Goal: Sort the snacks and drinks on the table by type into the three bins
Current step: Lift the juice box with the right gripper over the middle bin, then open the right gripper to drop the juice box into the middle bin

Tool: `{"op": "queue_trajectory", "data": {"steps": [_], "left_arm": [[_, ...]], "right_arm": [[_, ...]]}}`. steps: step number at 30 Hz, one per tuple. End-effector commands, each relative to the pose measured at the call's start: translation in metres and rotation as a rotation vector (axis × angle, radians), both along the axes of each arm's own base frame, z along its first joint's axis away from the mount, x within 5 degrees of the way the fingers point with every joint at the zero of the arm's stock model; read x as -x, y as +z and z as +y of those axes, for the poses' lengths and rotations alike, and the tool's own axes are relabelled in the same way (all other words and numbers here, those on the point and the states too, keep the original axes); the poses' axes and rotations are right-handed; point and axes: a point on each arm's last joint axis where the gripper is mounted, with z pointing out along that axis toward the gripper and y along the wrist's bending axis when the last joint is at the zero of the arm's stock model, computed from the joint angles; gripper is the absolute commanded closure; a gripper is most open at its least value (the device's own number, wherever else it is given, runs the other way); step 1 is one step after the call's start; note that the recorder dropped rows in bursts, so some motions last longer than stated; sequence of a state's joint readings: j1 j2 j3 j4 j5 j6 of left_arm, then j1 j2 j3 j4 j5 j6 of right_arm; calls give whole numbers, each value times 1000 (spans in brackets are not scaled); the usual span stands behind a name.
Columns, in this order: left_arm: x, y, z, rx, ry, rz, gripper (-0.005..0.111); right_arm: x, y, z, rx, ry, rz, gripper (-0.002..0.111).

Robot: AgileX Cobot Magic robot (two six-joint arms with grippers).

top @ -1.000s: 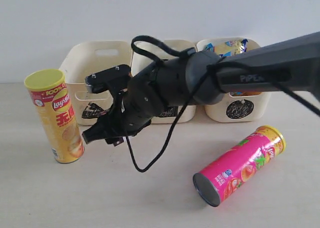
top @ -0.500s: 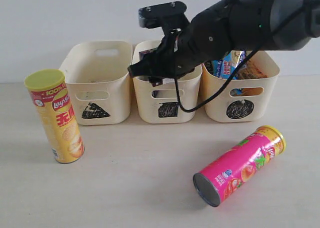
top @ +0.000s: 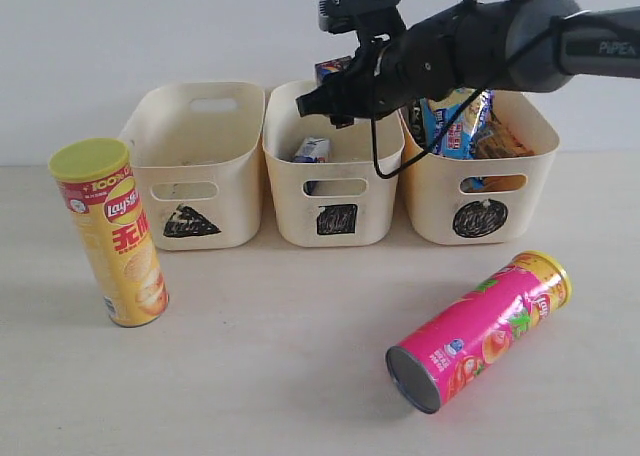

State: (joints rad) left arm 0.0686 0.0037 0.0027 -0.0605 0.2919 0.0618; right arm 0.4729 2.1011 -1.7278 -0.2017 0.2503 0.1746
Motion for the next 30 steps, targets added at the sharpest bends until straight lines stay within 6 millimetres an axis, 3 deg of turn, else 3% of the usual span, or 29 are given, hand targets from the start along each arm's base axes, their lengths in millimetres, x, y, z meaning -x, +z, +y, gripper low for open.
{"op": "queue_trajectory", "data": {"steps": [1, 10, 21, 30], "left_arm": [[0, 2, 0, 10, 5, -14, 102], [0, 2, 0, 10, 5, -14, 102], [0, 2, 0, 10, 5, -14, 102], [0, 2, 0, 10, 5, -14, 102]], "right_arm": [[-24, -8, 0, 14, -13, -25, 108], [-35, -19, 3, 13, -17, -26, 106], [-35, -20, 3, 11, -18, -24, 33], [-31, -17, 0, 32, -29, 11, 35]]}}
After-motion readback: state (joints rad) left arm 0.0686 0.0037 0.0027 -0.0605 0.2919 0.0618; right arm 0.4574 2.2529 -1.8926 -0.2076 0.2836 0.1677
